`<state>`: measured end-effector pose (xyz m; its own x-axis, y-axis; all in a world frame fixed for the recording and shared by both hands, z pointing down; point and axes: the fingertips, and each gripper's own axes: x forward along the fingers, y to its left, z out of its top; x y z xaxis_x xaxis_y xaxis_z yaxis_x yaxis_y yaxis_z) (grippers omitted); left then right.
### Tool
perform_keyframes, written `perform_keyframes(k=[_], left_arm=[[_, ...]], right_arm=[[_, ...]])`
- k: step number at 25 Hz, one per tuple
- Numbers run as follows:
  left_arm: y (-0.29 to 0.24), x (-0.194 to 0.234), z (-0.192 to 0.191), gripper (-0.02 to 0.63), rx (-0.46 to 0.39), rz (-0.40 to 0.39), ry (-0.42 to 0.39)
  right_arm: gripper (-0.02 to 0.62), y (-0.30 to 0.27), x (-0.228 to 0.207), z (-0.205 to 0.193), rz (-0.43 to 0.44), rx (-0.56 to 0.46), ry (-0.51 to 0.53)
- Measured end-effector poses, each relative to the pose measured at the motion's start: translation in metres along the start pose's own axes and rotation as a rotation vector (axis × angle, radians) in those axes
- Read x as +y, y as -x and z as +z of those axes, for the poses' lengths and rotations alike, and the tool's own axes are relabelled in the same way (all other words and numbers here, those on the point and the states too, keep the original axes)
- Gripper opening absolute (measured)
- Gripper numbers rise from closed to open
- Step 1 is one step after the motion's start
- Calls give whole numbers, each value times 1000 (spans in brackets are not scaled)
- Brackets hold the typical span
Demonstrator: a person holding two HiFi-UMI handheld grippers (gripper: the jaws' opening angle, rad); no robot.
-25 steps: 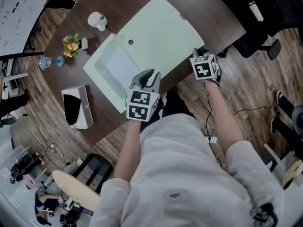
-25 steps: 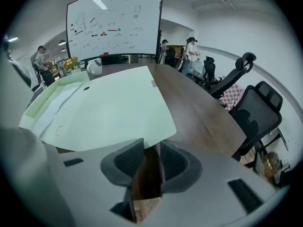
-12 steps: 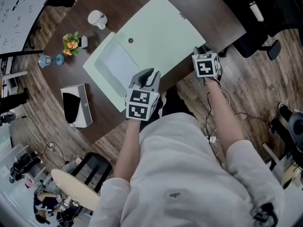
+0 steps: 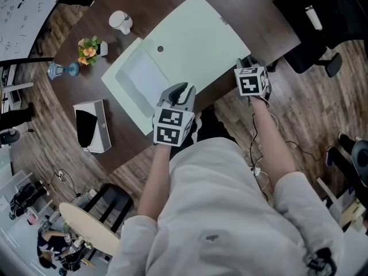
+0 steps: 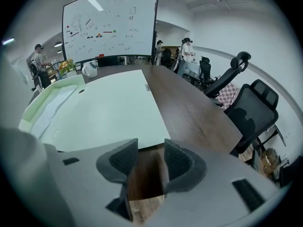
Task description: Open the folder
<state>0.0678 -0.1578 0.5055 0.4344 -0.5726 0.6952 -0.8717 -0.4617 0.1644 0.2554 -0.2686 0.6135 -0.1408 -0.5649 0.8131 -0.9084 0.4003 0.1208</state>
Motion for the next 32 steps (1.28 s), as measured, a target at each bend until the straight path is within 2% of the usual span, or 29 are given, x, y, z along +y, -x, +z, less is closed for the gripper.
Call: perform_keyframes(k=[15,32], left_arm=[[9,2,-2,77,-32,24,31],[48,1,-11,77,-111,16,40]], right_arm=[[159,26,4,21,-14,-67,72],[160,91,26,42,-53,-182,94]])
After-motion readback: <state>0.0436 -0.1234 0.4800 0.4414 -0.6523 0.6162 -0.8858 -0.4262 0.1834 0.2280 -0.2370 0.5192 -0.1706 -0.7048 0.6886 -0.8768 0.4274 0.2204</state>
